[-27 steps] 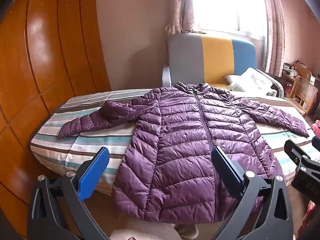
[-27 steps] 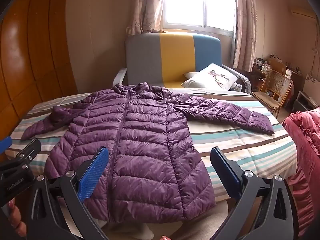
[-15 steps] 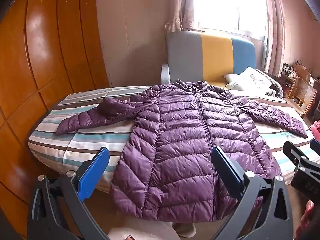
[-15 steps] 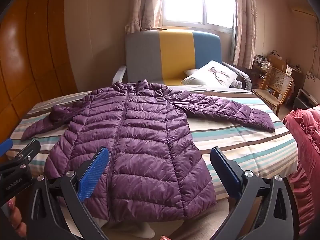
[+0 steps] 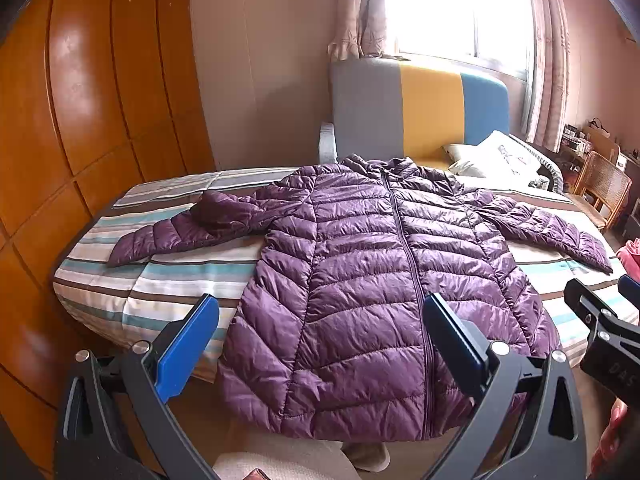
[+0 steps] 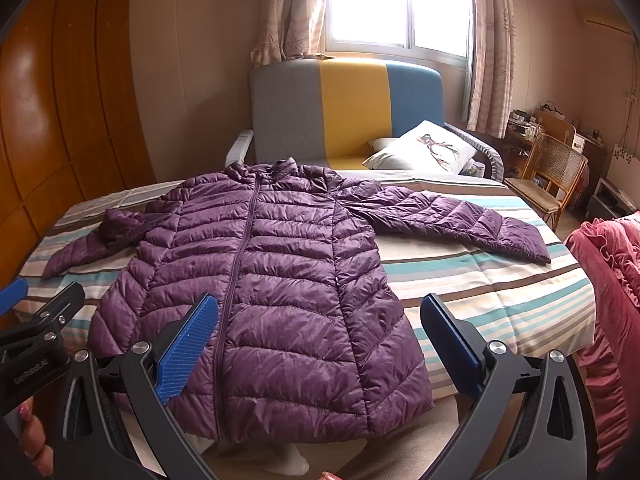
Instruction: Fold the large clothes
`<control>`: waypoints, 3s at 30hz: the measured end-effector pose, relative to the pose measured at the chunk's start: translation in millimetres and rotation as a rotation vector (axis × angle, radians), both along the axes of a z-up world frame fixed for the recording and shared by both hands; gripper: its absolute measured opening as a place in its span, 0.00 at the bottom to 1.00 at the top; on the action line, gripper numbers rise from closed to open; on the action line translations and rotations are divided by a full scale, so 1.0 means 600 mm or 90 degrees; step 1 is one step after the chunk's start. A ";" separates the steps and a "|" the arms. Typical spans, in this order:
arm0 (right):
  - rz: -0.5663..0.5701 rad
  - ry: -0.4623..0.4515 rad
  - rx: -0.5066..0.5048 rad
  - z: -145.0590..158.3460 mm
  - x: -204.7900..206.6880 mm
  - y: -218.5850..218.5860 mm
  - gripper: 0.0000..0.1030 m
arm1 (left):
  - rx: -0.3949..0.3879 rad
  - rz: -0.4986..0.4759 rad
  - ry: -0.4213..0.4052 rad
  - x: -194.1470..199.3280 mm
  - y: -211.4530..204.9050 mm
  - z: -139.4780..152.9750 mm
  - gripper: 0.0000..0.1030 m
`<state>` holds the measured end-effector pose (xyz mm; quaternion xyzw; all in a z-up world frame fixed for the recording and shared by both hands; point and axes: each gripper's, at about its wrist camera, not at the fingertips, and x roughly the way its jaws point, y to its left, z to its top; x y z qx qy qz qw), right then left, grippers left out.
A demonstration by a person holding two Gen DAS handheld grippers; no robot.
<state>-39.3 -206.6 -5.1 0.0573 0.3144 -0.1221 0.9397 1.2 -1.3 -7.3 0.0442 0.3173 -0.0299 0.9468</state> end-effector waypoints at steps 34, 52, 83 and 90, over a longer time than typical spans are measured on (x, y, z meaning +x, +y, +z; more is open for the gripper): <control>0.004 -0.006 0.006 0.003 -0.001 -0.002 0.97 | -0.003 -0.006 0.004 0.002 -0.003 -0.010 0.98; 0.006 0.002 0.008 0.000 -0.001 -0.002 0.97 | -0.004 -0.008 0.013 0.001 -0.004 -0.014 0.98; -0.091 0.065 0.072 -0.092 0.087 -0.185 0.97 | -0.040 -0.001 0.069 0.119 0.022 -0.083 0.98; -0.216 0.109 0.127 -0.171 0.127 -0.361 0.97 | 0.011 0.003 0.123 0.202 0.012 -0.137 0.98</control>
